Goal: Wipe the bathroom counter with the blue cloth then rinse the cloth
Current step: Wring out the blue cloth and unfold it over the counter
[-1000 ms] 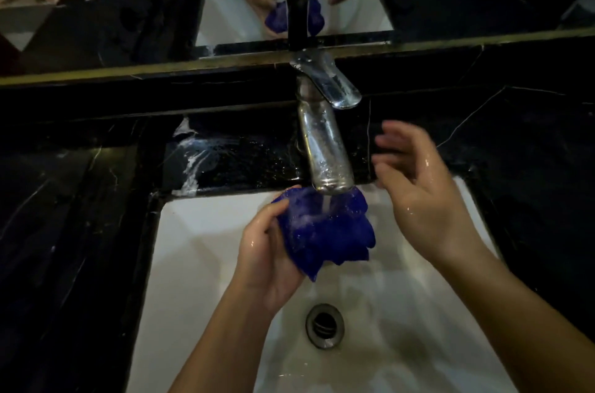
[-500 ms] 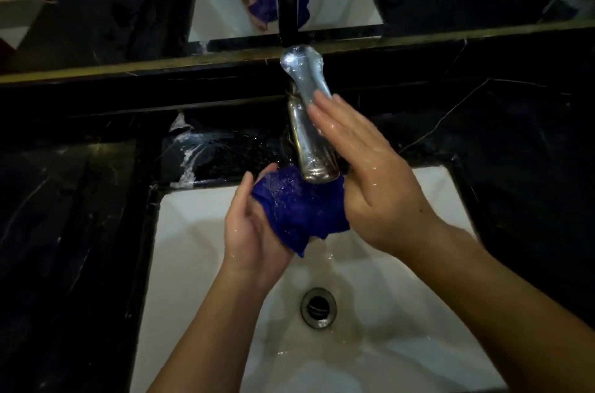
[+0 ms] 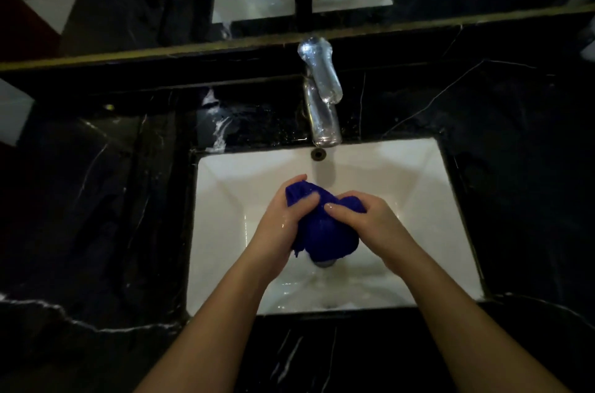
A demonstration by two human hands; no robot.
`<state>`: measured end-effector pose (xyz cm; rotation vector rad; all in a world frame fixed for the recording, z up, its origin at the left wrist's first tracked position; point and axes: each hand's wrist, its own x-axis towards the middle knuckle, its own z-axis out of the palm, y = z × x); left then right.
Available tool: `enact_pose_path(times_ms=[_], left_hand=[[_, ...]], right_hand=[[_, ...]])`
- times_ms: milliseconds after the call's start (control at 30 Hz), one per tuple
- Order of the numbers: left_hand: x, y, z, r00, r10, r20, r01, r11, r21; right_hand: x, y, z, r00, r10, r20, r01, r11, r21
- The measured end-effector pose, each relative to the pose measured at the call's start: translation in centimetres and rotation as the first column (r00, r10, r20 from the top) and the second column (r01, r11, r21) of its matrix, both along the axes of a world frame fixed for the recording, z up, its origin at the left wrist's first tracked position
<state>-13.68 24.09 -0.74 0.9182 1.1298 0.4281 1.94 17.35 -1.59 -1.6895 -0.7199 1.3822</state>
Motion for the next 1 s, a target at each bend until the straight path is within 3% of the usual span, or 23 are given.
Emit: enact_pose_path(times_ms=[100,333,600,733,833,900,1000], left_hand=[[-0.4,-0.1,0.7,0.993,0.010,-0.117,0.002,0.995,0.098],[0.7,0.4,4.0,0.979,0.178,-0.102,-0.157,0.970,0.186],[3.0,1.0,7.1,0.971,0.238,0.002,-0.226,0.923,0.310],[3.2,0.7,8.7,0.964,0.264,-0.028,-0.223,0.864,0.451],[2.6,0.5,10.1,0.948,0.274,-0.162,-0.122,0.782,0.611],[2.2,0.4,10.4,0.933,0.240,-0.268,0.014,0.720,0.694],[2.4,-0.2,10.7,0.902,0.127,-0.413,0.218,0.692,0.688]], right_hand=[[0.4,-0.2,1.3,0.992,-0.038,0.122,0.036,0.999,0.015],[0.5,0.5,5.3,0.983,-0.055,0.178,0.044,0.997,0.063],[-0.3,1.7,8.2,0.964,-0.241,0.109,0.219,0.958,0.186],[0.1,2.1,8.4,0.959,-0.269,-0.090,0.274,0.960,0.055],[0.8,1.8,8.7,0.940,-0.281,-0.191,0.278,0.960,-0.041],[1.0,1.9,8.8,0.950,-0.307,-0.060,0.306,0.951,-0.035],[0.5,2.4,9.3,0.915,-0.324,0.239,0.325,0.945,0.039]])
